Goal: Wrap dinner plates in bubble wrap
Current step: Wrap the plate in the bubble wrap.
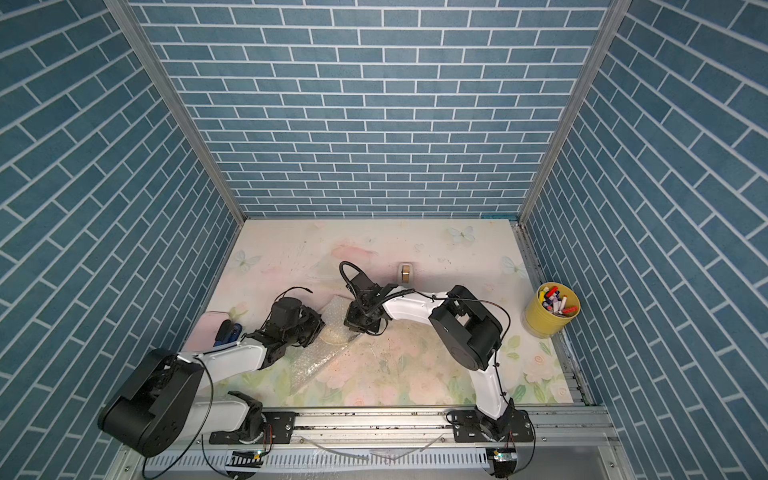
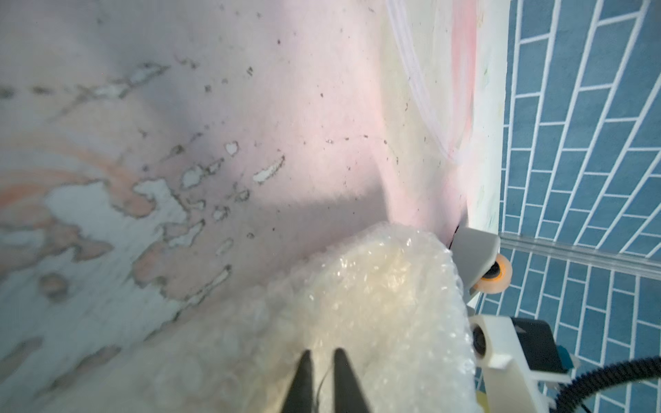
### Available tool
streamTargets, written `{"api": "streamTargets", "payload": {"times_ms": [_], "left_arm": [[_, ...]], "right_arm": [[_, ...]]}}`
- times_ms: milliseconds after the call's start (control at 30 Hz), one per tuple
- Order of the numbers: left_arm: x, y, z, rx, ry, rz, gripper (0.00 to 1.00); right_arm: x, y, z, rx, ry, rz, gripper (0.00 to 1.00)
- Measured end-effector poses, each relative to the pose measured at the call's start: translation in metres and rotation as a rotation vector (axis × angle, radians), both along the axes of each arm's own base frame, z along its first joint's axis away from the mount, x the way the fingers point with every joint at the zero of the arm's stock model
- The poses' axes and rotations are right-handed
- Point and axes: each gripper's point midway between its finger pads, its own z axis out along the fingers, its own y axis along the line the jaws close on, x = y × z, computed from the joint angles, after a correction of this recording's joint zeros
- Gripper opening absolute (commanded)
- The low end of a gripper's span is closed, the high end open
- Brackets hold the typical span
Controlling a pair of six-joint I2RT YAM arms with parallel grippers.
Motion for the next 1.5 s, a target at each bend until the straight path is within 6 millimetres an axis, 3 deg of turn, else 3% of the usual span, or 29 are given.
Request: {"api": "streamTargets", "payload": {"times_ms": [100, 200, 267, 333, 400, 500, 633, 733, 900, 1000, 1167, 1233, 1367, 1500], "left_arm": [[0.005, 0.003, 0.034, 0.010, -0.053, 0.009, 0.37], [0.018, 0.002, 0.087, 0.013, -0.147, 0.013, 0.37], [0.027, -0.003, 0.115, 0.016, -0.192, -0.001, 0.29], [0.033, -0.011, 0.122, 0.012, -0.196, -0.026, 0.24], [0.031, -0.022, 0.107, 0.025, -0.150, -0.069, 0.19], [0.022, -0.038, 0.067, 0.046, -0.036, -0.146, 0.13], [0.012, -0.051, 0.037, 0.047, 0.052, -0.237, 0.12], [0.008, -0.058, 0.032, 0.060, 0.059, -0.321, 0.09], [0.008, -0.059, 0.041, 0.137, 0.026, -0.440, 0.06], [0.000, -0.046, 0.027, 0.194, 0.058, -0.475, 0.04], [-0.030, -0.025, -0.025, 0.243, 0.198, -0.516, 0.01], [-0.028, -0.027, -0.025, 0.224, 0.188, -0.526, 0.01], [-0.026, -0.027, -0.023, 0.223, 0.175, -0.526, 0.03], [-0.026, -0.028, -0.019, 0.218, 0.167, -0.526, 0.06]], "right_arm": [[0.001, 0.001, 0.000, -0.001, 0.001, 0.003, 0.00], [0.001, 0.002, 0.000, -0.004, 0.004, 0.004, 0.00], [0.001, 0.002, 0.000, -0.005, 0.004, 0.004, 0.00], [0.001, 0.002, 0.000, -0.007, 0.004, 0.004, 0.00], [0.001, 0.002, 0.000, -0.007, 0.003, 0.003, 0.00], [0.001, 0.002, 0.000, -0.007, 0.001, 0.003, 0.00], [0.001, 0.002, 0.000, -0.007, 0.000, 0.003, 0.00], [0.001, 0.002, 0.000, -0.007, 0.000, 0.003, 0.00], [0.001, 0.002, 0.001, -0.009, -0.006, 0.002, 0.02], [0.003, 0.000, 0.004, -0.016, -0.024, 0.009, 0.25], [0.003, -0.014, 0.025, -0.056, -0.092, 0.031, 0.43], [0.002, -0.021, 0.038, -0.063, -0.115, 0.033, 0.50], [-0.006, -0.035, 0.056, -0.053, -0.141, 0.035, 0.55], [-0.020, -0.045, 0.034, -0.065, -0.084, 0.036, 0.52]]}}
